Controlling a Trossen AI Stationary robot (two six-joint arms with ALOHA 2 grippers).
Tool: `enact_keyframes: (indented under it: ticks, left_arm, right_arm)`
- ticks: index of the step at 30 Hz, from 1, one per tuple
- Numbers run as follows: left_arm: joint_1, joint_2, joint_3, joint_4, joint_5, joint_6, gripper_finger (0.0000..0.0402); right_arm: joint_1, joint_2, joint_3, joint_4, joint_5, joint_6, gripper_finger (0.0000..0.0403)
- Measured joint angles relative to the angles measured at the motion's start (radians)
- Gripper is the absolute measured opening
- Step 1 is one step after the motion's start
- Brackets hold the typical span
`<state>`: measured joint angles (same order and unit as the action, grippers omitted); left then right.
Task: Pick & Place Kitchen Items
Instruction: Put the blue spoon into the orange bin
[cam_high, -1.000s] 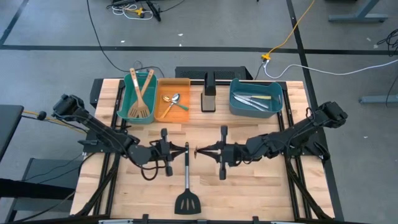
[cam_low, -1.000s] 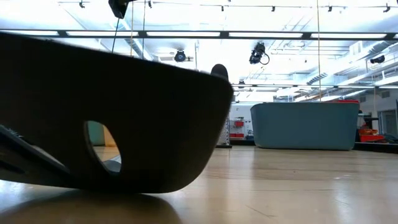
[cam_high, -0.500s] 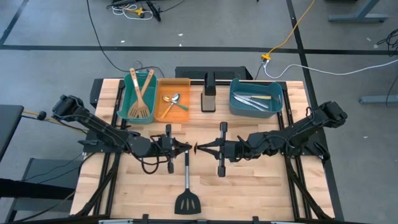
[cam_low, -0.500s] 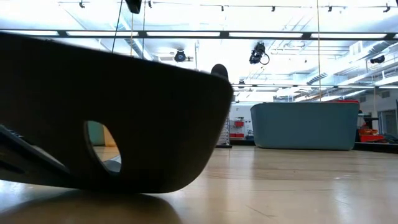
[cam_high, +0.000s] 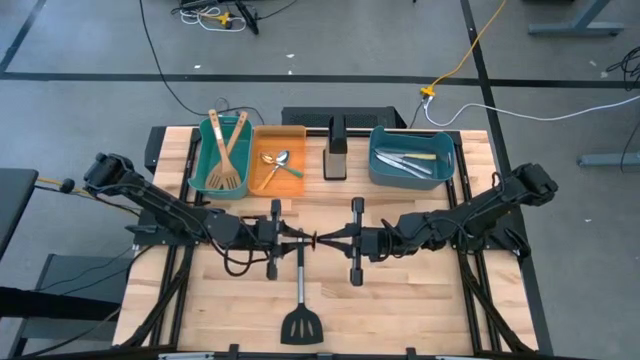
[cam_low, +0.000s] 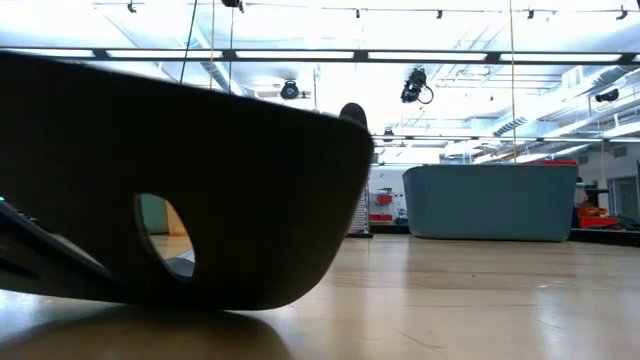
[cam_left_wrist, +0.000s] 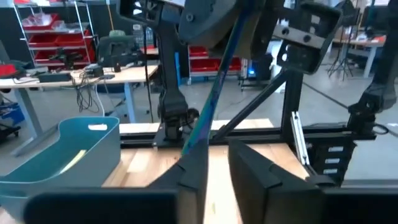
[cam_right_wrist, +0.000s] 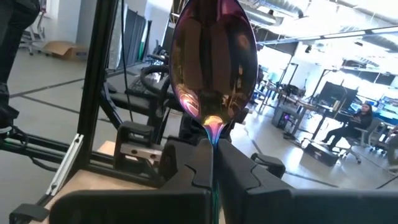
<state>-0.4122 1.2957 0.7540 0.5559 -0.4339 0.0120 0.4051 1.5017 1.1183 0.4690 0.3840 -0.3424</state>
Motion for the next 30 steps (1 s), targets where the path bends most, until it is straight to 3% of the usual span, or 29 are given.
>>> enact_keyframes:
  ticks: [8,15,30]
  left_arm:
    - [0.006,0.016,0.000,0.029,-0.013,0.001,0.0153]
    - [0.033,0.048,0.000,0.068,-0.002,0.001,0.0203]
    - [0.069,0.175,0.001,0.313,0.046,0.002,0.0217]
  right_arm:
    - [-0.019,0.017,0.001,0.006,-0.006,0.019,0.0011]
    - [-0.023,0.017,0.001,0.017,-0.021,0.019,0.0011]
    - [-0.025,0.017,0.001,0.016,-0.027,0.019,0.0013]
